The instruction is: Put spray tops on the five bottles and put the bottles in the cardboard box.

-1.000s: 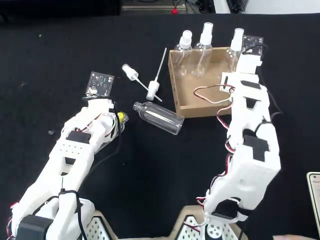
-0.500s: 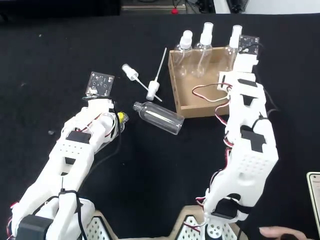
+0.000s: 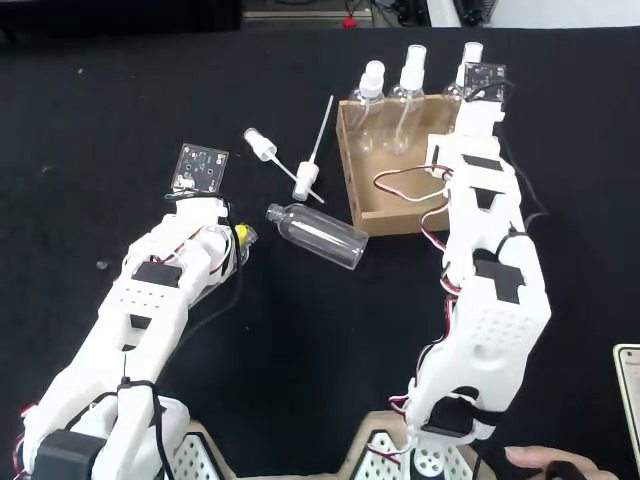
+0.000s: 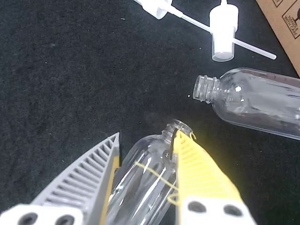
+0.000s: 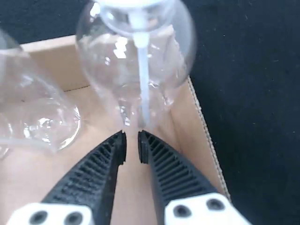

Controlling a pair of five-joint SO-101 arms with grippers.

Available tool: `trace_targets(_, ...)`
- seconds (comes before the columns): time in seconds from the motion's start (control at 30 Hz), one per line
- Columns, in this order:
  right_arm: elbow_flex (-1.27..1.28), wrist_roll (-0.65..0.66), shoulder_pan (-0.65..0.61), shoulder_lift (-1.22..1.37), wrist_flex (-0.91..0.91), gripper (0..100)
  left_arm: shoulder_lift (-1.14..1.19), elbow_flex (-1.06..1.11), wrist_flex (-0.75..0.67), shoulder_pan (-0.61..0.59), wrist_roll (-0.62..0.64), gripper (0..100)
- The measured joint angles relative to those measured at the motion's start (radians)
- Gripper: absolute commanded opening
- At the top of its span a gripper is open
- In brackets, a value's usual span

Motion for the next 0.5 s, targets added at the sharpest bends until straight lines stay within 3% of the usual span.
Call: trace_targets(0.5,0.000,0.000,0.000,0.000,0.002,3.9,0.000,0.000,0.000,0.000,0.000,18)
